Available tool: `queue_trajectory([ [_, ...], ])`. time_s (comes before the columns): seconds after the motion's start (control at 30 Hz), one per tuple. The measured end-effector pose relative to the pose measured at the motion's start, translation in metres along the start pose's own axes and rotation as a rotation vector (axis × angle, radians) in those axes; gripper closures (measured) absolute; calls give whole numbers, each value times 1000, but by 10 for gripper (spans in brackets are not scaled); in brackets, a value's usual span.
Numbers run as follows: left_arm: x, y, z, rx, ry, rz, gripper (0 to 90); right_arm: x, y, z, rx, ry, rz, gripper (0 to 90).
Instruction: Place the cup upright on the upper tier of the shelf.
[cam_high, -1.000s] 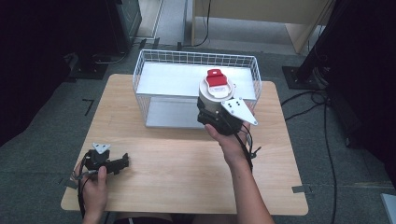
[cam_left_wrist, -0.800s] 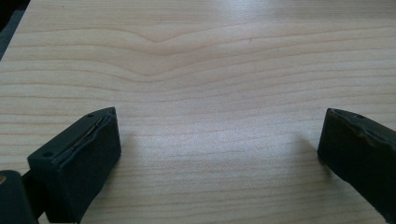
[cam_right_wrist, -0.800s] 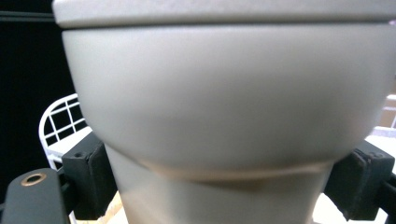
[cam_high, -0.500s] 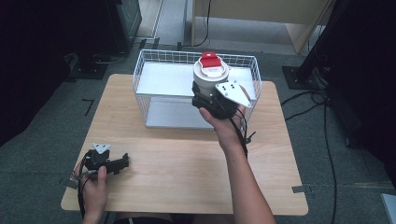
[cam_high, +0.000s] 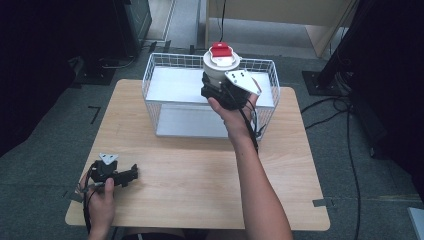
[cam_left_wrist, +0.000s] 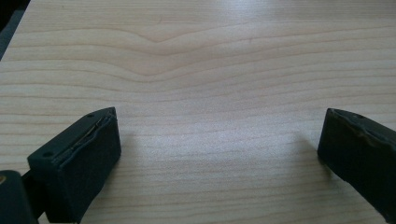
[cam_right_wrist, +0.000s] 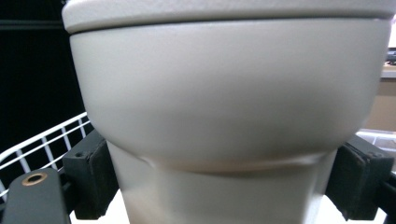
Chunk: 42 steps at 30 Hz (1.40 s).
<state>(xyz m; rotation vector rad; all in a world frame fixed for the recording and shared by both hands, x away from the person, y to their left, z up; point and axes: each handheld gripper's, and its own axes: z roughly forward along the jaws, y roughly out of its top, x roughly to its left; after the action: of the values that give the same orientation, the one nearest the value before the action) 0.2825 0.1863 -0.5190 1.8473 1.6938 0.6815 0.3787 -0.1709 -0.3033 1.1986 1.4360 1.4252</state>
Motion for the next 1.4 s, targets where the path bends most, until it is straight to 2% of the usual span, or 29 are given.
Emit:
queue_trajectory([
  [0.13,0,0,0,0,0,0,0,-1,2,12,-7,-22,-11,124],
  [0.23,0,0,0,0,0,1,0,-2,2,21,-11,-32,3,124],
  [0.4,0,0,0,-1,0,-2,0,-2,0,37,10,-51,-10,124],
  [0.73,0,0,0,-2,0,-2,0,-4,-2,53,17,-69,0,124],
  [1.0,0,0,0,-1,0,-1,0,-5,-4,53,24,-59,-15,124],
  [1.17,0,0,0,-1,0,-1,0,-10,-5,49,28,-47,18,122],
  [1.4,0,0,0,-1,0,-2,0,-11,-4,46,43,-33,9,117],
])
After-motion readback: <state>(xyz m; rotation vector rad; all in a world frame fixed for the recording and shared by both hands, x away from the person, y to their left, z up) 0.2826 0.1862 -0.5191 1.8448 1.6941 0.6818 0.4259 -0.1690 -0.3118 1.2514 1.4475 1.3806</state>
